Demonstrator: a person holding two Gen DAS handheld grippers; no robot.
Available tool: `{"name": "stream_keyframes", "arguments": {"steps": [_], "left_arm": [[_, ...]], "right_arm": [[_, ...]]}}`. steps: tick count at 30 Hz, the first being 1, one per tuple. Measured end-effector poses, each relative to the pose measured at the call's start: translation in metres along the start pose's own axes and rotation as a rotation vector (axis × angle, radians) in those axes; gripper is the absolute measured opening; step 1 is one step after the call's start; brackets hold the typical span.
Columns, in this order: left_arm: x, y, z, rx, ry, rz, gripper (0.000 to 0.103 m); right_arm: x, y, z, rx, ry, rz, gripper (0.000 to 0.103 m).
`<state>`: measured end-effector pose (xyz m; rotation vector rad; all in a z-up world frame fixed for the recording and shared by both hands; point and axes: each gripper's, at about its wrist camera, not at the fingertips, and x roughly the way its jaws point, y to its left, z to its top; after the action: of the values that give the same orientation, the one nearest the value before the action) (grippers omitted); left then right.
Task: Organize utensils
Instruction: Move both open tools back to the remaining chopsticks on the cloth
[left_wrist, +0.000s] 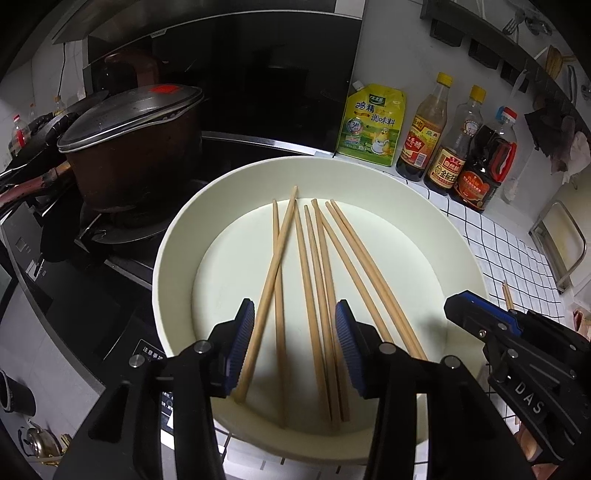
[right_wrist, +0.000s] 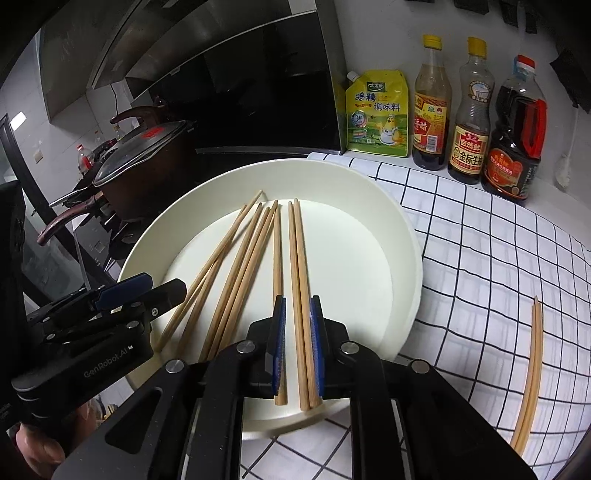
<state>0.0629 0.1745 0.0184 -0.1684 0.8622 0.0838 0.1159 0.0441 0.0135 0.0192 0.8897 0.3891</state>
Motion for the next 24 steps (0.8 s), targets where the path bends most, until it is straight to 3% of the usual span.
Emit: {"name": "stream_keyframes", "arguments": {"steps": [24], "left_arm": [[-0.053, -0.021, -0.023, 0.051, -0.051, -0.041, 0.051]], "right_arm": [[-0.065, -0.002, -0.031, 0.042, -0.086, -0.043, 0.024]]}}
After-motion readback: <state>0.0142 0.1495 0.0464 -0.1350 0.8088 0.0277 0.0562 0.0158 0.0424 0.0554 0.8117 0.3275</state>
